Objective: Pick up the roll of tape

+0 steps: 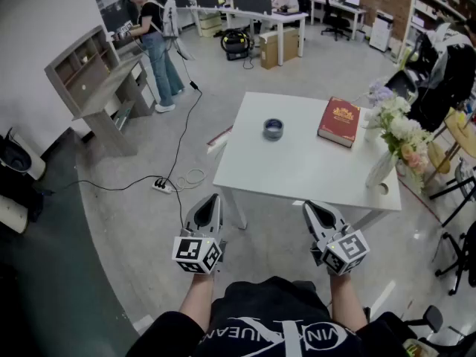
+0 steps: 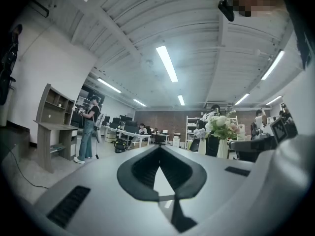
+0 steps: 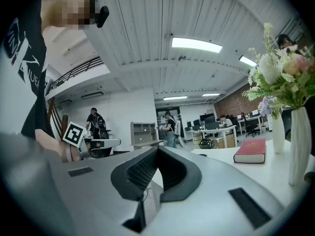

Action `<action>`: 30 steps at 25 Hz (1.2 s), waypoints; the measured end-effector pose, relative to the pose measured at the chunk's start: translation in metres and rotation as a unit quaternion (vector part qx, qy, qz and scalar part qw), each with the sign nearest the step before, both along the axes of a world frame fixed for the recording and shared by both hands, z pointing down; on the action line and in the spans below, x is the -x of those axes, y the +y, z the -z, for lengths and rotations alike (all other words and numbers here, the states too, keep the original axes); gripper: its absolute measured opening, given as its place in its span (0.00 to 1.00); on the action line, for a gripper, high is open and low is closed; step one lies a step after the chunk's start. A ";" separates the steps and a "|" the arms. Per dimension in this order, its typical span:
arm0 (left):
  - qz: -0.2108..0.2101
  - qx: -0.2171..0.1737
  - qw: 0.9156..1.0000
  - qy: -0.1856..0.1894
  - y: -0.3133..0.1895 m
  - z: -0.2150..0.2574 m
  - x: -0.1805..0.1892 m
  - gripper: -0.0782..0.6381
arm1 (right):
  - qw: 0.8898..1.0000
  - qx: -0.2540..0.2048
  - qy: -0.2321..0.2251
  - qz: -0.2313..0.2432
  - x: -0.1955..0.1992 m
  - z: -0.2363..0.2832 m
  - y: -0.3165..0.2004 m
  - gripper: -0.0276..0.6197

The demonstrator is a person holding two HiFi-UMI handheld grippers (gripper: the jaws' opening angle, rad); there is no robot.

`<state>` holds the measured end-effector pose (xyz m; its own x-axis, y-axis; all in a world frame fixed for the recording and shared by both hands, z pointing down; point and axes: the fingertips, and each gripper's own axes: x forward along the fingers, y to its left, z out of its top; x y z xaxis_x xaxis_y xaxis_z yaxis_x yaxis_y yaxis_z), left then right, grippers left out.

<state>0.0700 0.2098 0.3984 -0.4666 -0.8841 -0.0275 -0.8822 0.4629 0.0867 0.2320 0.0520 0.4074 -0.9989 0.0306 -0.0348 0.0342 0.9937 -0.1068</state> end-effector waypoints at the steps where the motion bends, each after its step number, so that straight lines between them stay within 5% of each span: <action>1: -0.002 -0.001 1.000 -0.001 -0.002 -0.001 0.001 0.11 | 1.000 0.002 -0.001 0.000 0.001 -0.001 0.000 0.05; 24: -0.009 0.012 1.000 0.012 -0.004 -0.017 0.040 0.11 | 0.997 0.058 0.021 -0.041 0.035 -0.020 -0.019 0.06; 30: -0.043 0.018 0.999 0.021 -0.029 -0.025 0.044 0.11 | 0.994 0.085 0.036 -0.051 0.045 -0.028 -0.037 0.19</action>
<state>0.0259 0.1808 0.4230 -0.3890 -0.9209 0.0233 -0.9146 0.3891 0.1096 0.1867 0.0154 0.4359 -0.9966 -0.0716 0.0408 -0.0800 0.9592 -0.2713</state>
